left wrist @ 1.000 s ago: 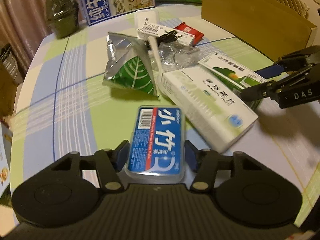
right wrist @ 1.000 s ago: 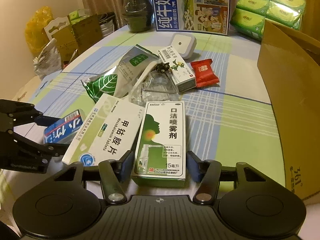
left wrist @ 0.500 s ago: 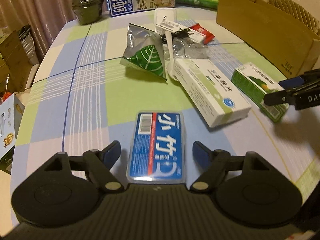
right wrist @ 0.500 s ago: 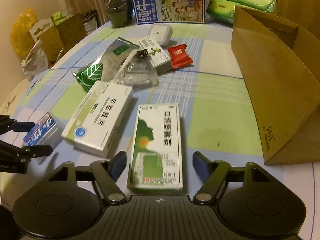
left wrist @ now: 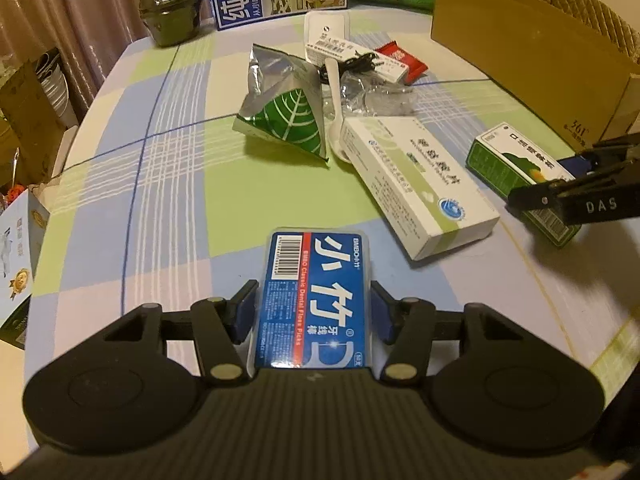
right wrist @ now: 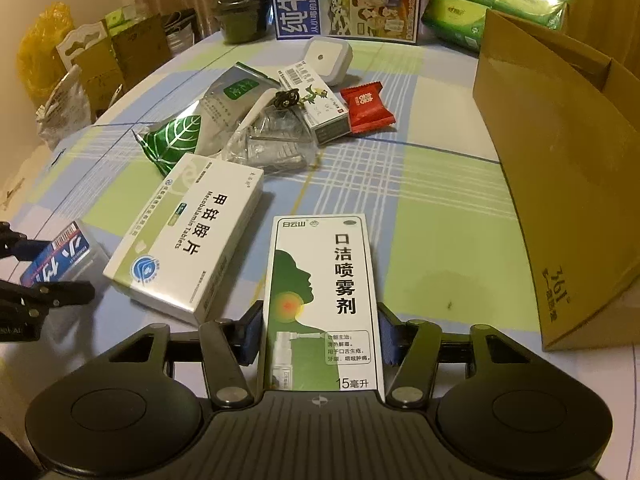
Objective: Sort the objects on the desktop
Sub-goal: 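Carry both boxes into the cardboard box and open both tools to release them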
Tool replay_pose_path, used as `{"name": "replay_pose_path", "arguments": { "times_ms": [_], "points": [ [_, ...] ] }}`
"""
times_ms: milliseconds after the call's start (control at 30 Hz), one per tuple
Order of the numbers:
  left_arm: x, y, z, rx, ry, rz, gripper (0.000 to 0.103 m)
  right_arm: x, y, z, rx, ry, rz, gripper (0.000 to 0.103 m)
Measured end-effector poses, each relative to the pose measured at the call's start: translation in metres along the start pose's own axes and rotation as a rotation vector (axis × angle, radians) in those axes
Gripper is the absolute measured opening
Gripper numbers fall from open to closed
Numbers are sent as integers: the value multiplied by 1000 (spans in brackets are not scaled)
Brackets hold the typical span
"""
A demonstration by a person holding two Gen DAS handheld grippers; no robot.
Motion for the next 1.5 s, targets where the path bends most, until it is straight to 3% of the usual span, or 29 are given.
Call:
{"name": "replay_pose_path", "arguments": {
  "times_ms": [167,367,567,733,867,1133,1167,1200,1500],
  "points": [
    [25,-6,-21,-22,-33,-7,52,36,2,-15,-33,-78,-32,53],
    [53,-38,-83,-59,-121,24,52,104,-15,-54,-69,-190,-44,52],
    [59,-106,-174,-97,-215,103,52,150,-86,-92,-124,-264,65,53],
    [48,-174,-243,-134,-271,174,52,164,-164,-106,-173,-273,159,53],
    [26,-218,-280,-179,-284,202,52,164,-210,-112,-209,-275,198,53],
    [-23,-251,-304,-167,-245,243,52,152,-246,-113,-234,-271,202,53],
    [-27,-253,-305,-173,-247,247,55,152,-247,-114,-237,-271,200,53],
    [-29,-254,-305,-181,-247,249,64,150,-249,-113,-237,-270,200,53],
    [-6,-225,-297,-172,-293,208,67,130,-241,-117,-222,-240,172,53]
  ]
}}
Point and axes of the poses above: each gripper's, at about its wrist camera, not at the fingertips, and x roughly against the way its jaws point, y to its left, z to its underside, the point moved 7 cm from there along -x, roughly the way its jaws point, and after that the axes turned 11 degrees about -x, right-handed, at the moved point
